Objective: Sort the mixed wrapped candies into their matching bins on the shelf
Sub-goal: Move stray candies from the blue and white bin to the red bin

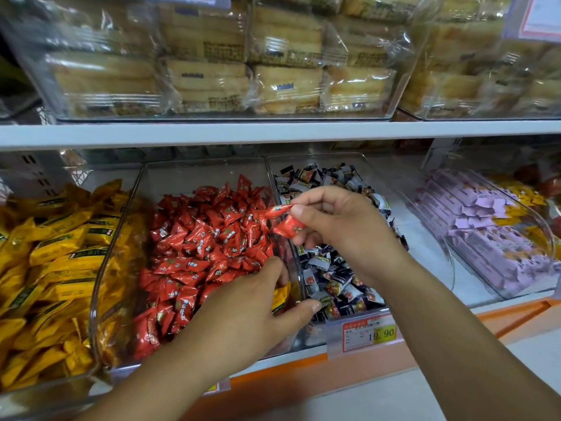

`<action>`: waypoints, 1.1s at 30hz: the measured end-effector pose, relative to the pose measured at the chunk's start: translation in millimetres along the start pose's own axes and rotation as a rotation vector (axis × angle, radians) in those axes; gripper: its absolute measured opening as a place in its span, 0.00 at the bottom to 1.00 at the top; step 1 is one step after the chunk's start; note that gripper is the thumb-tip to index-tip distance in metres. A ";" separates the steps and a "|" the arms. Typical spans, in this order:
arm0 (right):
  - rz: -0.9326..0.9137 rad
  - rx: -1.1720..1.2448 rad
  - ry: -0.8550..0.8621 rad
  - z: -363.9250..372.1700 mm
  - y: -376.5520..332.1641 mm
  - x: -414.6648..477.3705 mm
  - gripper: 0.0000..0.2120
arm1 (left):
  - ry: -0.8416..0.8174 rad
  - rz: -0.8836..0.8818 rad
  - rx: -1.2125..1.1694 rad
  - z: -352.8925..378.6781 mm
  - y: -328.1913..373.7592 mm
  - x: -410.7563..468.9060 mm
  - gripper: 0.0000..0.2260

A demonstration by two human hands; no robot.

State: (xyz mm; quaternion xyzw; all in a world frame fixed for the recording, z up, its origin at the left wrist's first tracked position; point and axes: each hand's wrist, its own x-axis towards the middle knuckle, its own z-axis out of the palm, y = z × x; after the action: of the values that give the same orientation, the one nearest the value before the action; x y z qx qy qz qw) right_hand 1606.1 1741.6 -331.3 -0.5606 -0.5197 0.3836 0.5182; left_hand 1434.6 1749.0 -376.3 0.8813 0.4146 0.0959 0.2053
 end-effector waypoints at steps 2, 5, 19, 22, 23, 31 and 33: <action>-0.014 -0.027 -0.018 4.8 0.5 2.9 0.09 | -0.002 0.004 0.001 0.1 -0.6 -0.3 0.21; -0.007 -0.027 0.006 -4.5 0.5 5.0 0.11 | -0.007 0.007 -0.014 0.1 -1.4 -0.5 0.22; 0.516 -0.974 -0.419 -79.7 15.3 -22.6 0.33 | 0.009 0.005 -0.009 2.4 -1.2 1.1 0.21; 0.545 -0.835 -0.473 -81.3 21.8 -17.0 0.41 | 0.006 0.008 0.002 2.2 -0.3 0.2 0.22; 0.558 -0.767 -0.469 -83.4 22.2 -15.9 0.41 | 0.005 0.011 0.006 2.1 -0.4 0.1 0.23; 0.570 -0.635 -0.483 -82.9 36.1 -14.8 0.42 | 0.001 0.033 0.007 2.6 -1.7 0.6 0.26; 0.570 -0.635 -0.487 -82.5 37.8 -14.6 0.42 | -0.011 0.031 0.008 2.4 -1.1 1.5 0.26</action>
State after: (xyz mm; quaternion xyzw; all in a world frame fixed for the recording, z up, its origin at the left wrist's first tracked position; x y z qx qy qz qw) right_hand 1690.7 1715.2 -356.0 -0.7048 -0.5429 0.4526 0.0599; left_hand 1435.6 1750.1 -379.0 0.8889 0.4003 0.0927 0.2025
